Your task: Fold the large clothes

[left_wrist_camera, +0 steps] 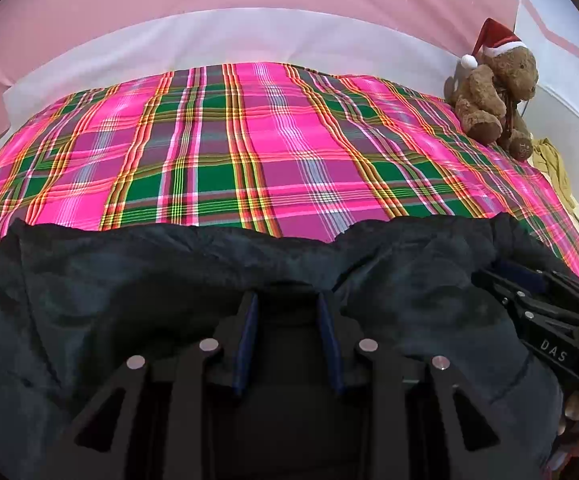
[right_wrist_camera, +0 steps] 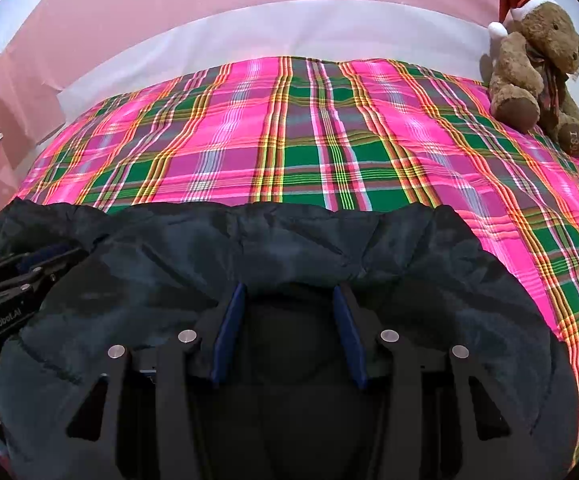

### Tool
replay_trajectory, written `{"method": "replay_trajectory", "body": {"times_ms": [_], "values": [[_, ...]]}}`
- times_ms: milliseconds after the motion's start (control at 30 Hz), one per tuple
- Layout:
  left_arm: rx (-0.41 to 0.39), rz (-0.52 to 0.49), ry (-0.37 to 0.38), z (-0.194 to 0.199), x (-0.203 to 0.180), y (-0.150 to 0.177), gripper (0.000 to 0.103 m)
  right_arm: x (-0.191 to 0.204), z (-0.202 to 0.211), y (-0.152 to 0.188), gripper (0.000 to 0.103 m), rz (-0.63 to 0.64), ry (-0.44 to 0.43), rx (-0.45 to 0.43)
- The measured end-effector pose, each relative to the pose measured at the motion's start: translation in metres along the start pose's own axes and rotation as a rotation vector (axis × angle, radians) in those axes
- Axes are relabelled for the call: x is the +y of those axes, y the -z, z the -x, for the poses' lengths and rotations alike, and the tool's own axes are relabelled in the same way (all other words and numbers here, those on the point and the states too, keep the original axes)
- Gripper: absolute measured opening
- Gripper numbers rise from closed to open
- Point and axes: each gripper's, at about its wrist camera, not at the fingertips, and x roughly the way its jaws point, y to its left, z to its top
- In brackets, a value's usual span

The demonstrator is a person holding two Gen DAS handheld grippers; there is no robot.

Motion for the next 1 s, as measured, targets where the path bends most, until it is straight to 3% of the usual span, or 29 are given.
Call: {"method": "replay_trajectory", "body": {"times_ms": [367, 533, 633, 733, 833, 1000], "values": [[0.018, -0.009, -0.008, 0.005, -0.002, -0.003, 0.032, -0.006, 0.013, -0.005, 0.047, -0.028, -0.040, 0.003], [-0.040, 0.008, 0.018, 0.063, 0.023, -0.012, 0.032, -0.026, 0.078, -0.007, 0.048, -0.028, -0.053, -0.085], [-0.114, -0.022, -0.044, 0.096, 0.054, -0.004, 0.032, -0.050, 0.098, -0.002, 0.048, -0.024, -0.016, -0.123], [-0.090, 0.008, -0.148, 0.090, 0.094, 0.004, 0.032, -0.081, 0.082, 0.002, 0.048, -0.061, 0.052, -0.085], [-0.054, 0.077, -0.129, 0.064, 0.119, 0.011, 0.033, -0.101, 0.049, 0.010, 0.048, -0.100, 0.046, -0.014], [-0.067, 0.087, -0.147, 0.036, 0.115, 0.014, 0.033, -0.101, 0.030, 0.017, 0.049, -0.111, 0.051, -0.008]]}}
